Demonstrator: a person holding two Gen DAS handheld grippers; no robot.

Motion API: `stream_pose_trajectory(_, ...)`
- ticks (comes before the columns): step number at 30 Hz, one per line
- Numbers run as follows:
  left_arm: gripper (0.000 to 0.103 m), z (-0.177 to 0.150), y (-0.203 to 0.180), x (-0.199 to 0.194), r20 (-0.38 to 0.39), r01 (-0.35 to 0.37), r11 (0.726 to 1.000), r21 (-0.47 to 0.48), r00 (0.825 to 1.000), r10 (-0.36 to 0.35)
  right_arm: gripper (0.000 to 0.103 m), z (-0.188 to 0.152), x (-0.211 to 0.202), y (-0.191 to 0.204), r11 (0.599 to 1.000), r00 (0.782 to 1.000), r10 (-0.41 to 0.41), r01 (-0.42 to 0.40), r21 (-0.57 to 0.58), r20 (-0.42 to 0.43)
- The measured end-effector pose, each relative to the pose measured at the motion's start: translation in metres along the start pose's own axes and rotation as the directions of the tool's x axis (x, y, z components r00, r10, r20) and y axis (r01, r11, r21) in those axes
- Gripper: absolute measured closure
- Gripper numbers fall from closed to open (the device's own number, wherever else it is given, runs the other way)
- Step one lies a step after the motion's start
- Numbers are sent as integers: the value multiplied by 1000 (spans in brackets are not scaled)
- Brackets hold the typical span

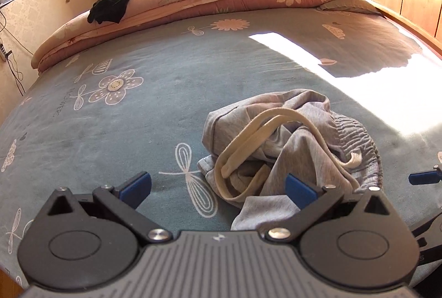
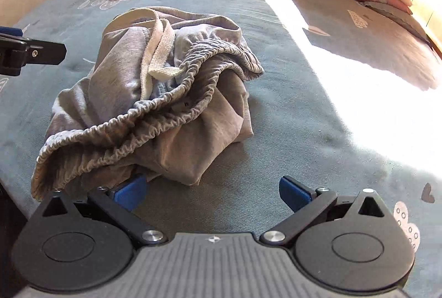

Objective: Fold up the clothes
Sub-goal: 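Grasp the elastic cuff of the grey sweatpants with the right gripper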

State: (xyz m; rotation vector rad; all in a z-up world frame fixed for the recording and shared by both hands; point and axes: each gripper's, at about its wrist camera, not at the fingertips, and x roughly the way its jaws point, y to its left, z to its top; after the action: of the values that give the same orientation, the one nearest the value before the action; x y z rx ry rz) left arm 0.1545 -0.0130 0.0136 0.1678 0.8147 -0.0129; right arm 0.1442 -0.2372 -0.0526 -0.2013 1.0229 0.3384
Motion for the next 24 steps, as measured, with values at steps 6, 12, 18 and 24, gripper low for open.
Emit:
stream_pose_trajectory(6,1,10,14,7,-46,98,993,-68,994,-101,0,16,1,-11,994,993,35,-23,104,-110)
stream_pose_trajectory(12,1,-30,20,5,60,93,992,-86,994,-88,0,-7,11,1,996,1000,-24,24,82,-6)
stream_pose_trajectory(18,0,-72,15,-13,38,71,997,-41,997,-70,0,-46,-31,24,995,994,-77,72,68,73)
stream_pose_trajectory(24,1,-77,26,-44,52,115,987,-116,993,-109,0,-46,-96,15,997,973,-2,-17,81,230)
